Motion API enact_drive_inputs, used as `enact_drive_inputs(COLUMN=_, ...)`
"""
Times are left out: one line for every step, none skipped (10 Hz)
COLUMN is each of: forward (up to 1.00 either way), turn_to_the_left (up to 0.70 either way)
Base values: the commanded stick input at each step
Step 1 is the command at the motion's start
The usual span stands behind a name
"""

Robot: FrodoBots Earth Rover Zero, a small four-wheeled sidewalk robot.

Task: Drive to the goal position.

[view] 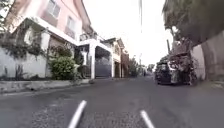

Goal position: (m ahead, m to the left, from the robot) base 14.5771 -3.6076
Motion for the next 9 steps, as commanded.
enact_drive_inputs(forward=0.00, turn_to_the_left=-1.00)
enact_drive_inputs(forward=0.00, turn_to_the_left=-1.00)
enact_drive_inputs(forward=0.00, turn_to_the_left=-1.00)
enact_drive_inputs(forward=0.00, turn_to_the_left=-1.00)
enact_drive_inputs(forward=0.00, turn_to_the_left=-1.00)
enact_drive_inputs(forward=0.00, turn_to_the_left=-1.00)
enact_drive_inputs(forward=0.00, turn_to_the_left=-1.00)
enact_drive_inputs(forward=0.00, turn_to_the_left=-1.00)
enact_drive_inputs(forward=0.00, turn_to_the_left=-0.54)
